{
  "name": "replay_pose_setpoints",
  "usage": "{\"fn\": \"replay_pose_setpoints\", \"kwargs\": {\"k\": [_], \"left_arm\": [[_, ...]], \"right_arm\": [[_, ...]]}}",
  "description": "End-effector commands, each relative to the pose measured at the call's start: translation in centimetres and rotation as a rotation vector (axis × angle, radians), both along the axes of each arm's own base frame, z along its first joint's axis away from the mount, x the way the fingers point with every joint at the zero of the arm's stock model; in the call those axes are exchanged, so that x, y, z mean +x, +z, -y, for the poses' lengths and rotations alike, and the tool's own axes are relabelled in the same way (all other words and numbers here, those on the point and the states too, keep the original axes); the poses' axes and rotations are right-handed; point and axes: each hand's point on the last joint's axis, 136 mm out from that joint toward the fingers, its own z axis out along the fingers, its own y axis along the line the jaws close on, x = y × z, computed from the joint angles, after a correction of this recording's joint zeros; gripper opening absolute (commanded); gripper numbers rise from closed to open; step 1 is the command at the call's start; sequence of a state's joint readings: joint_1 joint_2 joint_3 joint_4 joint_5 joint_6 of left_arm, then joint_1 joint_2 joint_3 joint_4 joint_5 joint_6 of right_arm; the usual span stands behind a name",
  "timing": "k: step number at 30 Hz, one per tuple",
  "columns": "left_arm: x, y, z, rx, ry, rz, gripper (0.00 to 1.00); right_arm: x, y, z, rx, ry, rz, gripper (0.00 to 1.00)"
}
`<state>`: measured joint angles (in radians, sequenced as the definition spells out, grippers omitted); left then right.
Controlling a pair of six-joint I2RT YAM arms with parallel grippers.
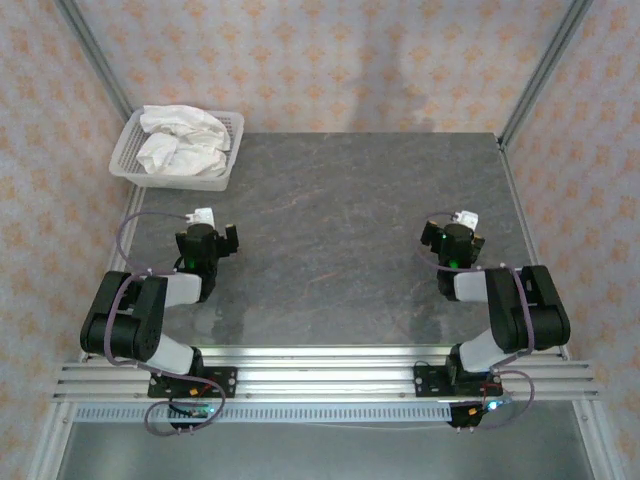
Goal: Fold the inside-out t-shirt
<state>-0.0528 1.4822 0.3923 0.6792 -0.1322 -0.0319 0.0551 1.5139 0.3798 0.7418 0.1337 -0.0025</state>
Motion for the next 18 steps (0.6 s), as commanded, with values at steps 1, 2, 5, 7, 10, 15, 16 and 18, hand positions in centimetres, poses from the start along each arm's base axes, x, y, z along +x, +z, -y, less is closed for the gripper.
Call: {"fn": "replay_pose_setpoints", "kwargs": {"k": [1, 2, 5, 7, 10, 15, 16, 18], "left_arm": [[1.42, 2.32, -0.36, 0.039, 0.025, 0.082, 1.0], [1.41, 2.31, -0.36, 0.039, 0.025, 0.082, 1.0], [1.41, 2.3, -0.36, 0.039, 0.025, 0.081, 1.0], [1.41, 2.3, -0.36, 0.039, 0.025, 0.081, 1.0], [1.42, 2.32, -0.39, 0.039, 0.025, 0.082, 1.0], [1.41, 2.3, -0.39, 0.039, 0.025, 0.081, 1.0], [1.42, 2.31, -0.39, 0.039, 0.025, 0.082, 1.0], [1.42, 2.31, -0.37, 0.038, 0.023, 0.082, 1.0]], "right_arm": [[1.19, 2.09, 0.73, -0.022, -0.026, 0.077, 0.99], [1.16, 2.03, 0.76, -0.022, -0.027, 0.075, 0.99], [1.16, 2.03, 0.76, -0.022, -0.027, 0.075, 0.99], [1.16, 2.01, 0.77, -0.023, -0.027, 0.074, 0.99], [1.18, 2.09, 0.75, -0.022, -0.026, 0.077, 0.99], [1.14, 2.03, 0.73, -0.021, -0.025, 0.077, 0.99], [1.12, 2.11, 0.72, -0.022, -0.024, 0.08, 0.99], [1.06, 2.09, 0.72, -0.022, -0.024, 0.081, 0.99]]}}
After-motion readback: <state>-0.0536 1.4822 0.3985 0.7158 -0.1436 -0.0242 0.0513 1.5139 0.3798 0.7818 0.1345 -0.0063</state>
